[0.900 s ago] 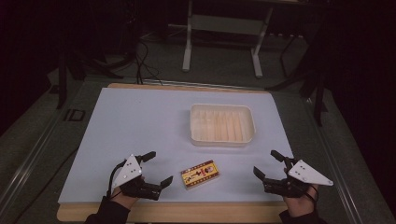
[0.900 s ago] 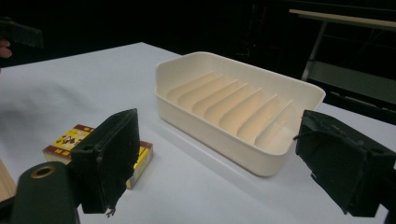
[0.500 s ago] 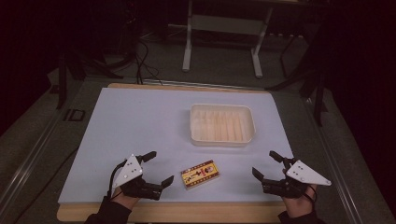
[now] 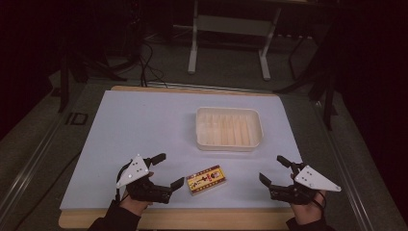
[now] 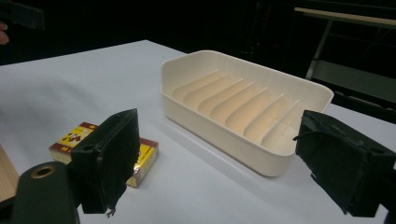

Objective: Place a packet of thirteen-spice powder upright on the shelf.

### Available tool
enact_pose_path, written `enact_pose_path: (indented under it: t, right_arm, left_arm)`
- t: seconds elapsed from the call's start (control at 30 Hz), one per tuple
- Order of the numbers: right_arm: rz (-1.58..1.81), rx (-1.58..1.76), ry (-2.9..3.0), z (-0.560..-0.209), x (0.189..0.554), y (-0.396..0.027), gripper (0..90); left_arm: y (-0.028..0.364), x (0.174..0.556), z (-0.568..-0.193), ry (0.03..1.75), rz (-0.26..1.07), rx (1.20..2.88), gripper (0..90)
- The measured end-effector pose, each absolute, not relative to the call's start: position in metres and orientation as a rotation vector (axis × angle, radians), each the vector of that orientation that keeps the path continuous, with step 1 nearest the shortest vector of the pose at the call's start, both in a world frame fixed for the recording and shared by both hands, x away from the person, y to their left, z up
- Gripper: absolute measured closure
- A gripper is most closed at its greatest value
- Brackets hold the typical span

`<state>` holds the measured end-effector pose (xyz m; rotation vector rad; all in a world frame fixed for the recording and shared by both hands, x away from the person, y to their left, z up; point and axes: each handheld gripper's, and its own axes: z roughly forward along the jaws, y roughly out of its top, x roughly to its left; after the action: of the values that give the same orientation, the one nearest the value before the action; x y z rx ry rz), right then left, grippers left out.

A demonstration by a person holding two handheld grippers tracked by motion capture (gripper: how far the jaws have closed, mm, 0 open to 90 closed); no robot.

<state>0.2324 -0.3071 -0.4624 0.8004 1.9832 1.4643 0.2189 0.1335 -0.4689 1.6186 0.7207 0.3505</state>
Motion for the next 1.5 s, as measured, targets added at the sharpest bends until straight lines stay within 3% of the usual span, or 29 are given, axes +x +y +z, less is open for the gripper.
enact_pose_path:
  t: [0.67,1.5]
  right_arm:
    - [1.476,0.804,1.994,-0.463,0.233,-0.306,13.5]
    - [1.493,0.807,2.01,-0.464,0.234,-0.304,13.5]
  left_arm:
    - [0.102,0.228,-0.46,0.621,0.283,1.758,2.0]
    - [0.059,0.245,-0.488,0.556,0.234,1.922,3.2]
